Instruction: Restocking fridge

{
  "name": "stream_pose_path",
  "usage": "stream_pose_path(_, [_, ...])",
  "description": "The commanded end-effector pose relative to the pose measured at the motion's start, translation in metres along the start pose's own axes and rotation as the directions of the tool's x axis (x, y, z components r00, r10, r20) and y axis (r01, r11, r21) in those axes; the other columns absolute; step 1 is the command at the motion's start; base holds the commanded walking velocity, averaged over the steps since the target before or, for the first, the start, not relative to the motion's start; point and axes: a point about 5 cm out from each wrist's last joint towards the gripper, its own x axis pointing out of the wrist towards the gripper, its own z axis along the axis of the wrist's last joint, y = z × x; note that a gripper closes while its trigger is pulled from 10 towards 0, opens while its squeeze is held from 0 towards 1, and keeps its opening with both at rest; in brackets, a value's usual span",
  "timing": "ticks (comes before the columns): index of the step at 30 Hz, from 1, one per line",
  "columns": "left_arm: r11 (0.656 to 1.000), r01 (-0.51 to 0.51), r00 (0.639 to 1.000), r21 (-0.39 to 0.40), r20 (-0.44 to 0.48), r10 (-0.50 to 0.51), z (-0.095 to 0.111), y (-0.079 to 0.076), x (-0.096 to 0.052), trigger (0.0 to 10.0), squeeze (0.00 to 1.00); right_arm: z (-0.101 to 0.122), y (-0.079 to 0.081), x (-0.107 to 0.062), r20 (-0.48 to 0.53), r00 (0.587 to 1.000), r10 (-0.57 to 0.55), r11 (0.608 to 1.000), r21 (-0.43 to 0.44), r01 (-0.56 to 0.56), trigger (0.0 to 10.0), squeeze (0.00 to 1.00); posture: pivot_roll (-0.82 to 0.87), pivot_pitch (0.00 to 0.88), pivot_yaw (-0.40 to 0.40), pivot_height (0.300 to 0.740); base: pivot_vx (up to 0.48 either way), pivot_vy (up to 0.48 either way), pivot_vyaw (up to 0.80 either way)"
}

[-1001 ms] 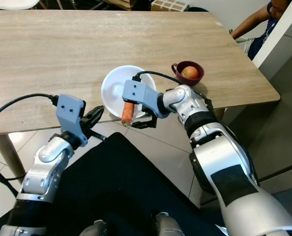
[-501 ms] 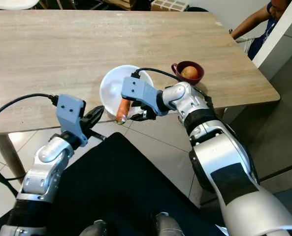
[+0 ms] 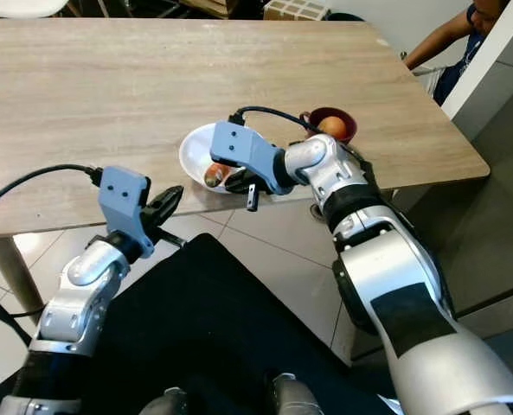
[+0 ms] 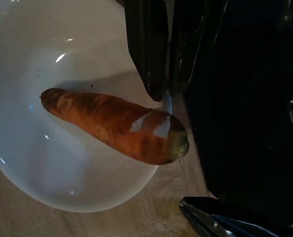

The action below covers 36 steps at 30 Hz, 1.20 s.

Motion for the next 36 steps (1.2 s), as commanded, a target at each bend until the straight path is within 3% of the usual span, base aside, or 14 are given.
stream_pose_path(1, [1.0,0.017,1.0,0.007,-0.014,-0.017,-0.002,-0.002,-0.002,10.0,0.0,-0.012,0.006,-0.001,-0.028,0.998,0.058,0.997,0.049,-0.056,0.0,0.0,-0.04,0.175,-0.096,0.74,0.0,0.0,0.0])
stream_pose_path(8, [1.0,0.018,1.0,0.001,-0.01,-0.018,-0.002,-0.003,-0.002,10.0,0.0,-0.007,0.007,-0.004,0.059,0.99,0.126,0.984,0.117,-0.132,0.0,0.0,-0.04,0.176,-0.097,0.74,0.0,0.0,0.0])
stream_pose_path(16, [1.0,0.023,1.0,-0.007,-0.007,-0.023,-0.002,-0.006,-0.001,10.0,0.0,-0.003,0.007,0.006,0.16,0.987,0.006,0.973,0.228,-0.043,0.3,0.0,-0.04,0.178,-0.094,0.74,0.0,0.0,0.0])
stream_pose_path(18, [1.0,0.023,1.0,-0.007,-0.006,-0.023,-0.002,-0.006,-0.001,10.0,0.0,-0.001,0.009,0.009,0.192,0.981,0.01,0.968,0.243,-0.057,1.5,0.0,-0.04,0.179,-0.093,0.74,0.0,0.0,0.0])
stream_pose_path(20, [1.0,0.024,1.0,-0.007,-0.005,-0.024,-0.002,-0.006,0.0,10.0,0.0,0.002,0.01,0.012,0.218,0.976,0.003,0.969,0.242,-0.057,8.2,0.0,-0.04,0.179,-0.091,0.74,0.0,0.0,0.0])
stream_pose_path(21, [1.0,0.024,1.0,-0.006,-0.005,-0.024,-0.002,-0.006,0.0,10.0,0.0,0.003,0.011,0.014,0.228,0.974,0.001,0.97,0.238,-0.057,10.0,0.0,-0.04,0.179,-0.091,0.74,0.0,0.0,0.0])
stream_pose_path(23, [1.0,0.025,1.0,-0.005,-0.005,-0.025,-0.002,-0.006,0.0,10.0,0.0,0.005,0.012,0.016,0.237,0.971,-0.006,0.97,0.236,-0.051,10.0,0.0,-0.04,0.178,-0.09,0.74,0.0,0.0,0.0])
stream_pose_path(24, [1.0,0.026,1.0,-0.004,-0.005,-0.026,-0.001,-0.006,0.0,10.0,0.0,0.005,0.013,0.018,0.235,0.972,-0.031,0.971,0.239,-0.027,10.0,0.27,-0.04,0.175,-0.09,0.74,0.0,0.0,0.0])
stream_pose_path(25, [1.0,0.026,1.0,-0.004,-0.005,-0.026,-0.001,-0.006,0.0,10.0,0.0,0.005,0.013,0.018,0.235,0.972,-0.031,0.971,0.239,-0.027,10.0,0.27,-0.04,0.175,-0.09,0.74,0.0,0.0,0.0])
stream_pose_path(26, [1.0,0.026,1.0,-0.004,-0.005,-0.026,-0.001,-0.006,0.0,10.0,0.0,0.005,0.013,0.019,0.229,0.973,-0.041,0.971,0.239,-0.015,10.0,0.61,-0.04,0.175,-0.09,0.74,0.0,0.0,0.0])
stream_pose_path(28, [1.0,0.026,1.0,-0.003,-0.003,-0.026,-0.001,-0.006,0.0,10.0,0.0,0.005,0.013,0.02,0.232,0.972,-0.046,0.973,0.231,-0.01,10.0,1.0,-0.04,0.172,-0.093,0.74,0.0,0.0,0.0])
stream_pose_path(31, [1.0,0.024,1.0,-0.004,-0.002,-0.024,-0.001,-0.006,0.0,10.0,0.0,0.007,0.012,0.019,0.241,0.969,-0.054,0.976,0.22,0.0,10.0,1.0,-0.04,0.171,-0.093,0.74,0.0,0.0,0.0])
stream_pose_path(33, [1.0,0.024,1.0,-0.004,-0.002,-0.024,-0.001,-0.006,0.0,10.0,0.0,0.009,0.01,0.017,0.252,0.966,-0.065,0.978,0.209,0.012,10.0,0.0,-0.04,0.171,-0.093,0.74,0.0,0.0,0.0])
stream_pose_path(36, [1.0,0.026,1.0,-0.005,-0.003,-0.026,-0.001,-0.007,0.0,10.0,0.0,0.009,0.008,0.015,0.243,0.967,-0.075,0.982,0.189,0.029,10.0,0.0,-0.04,0.166,-0.094,0.74,0.0,0.0,0.0])
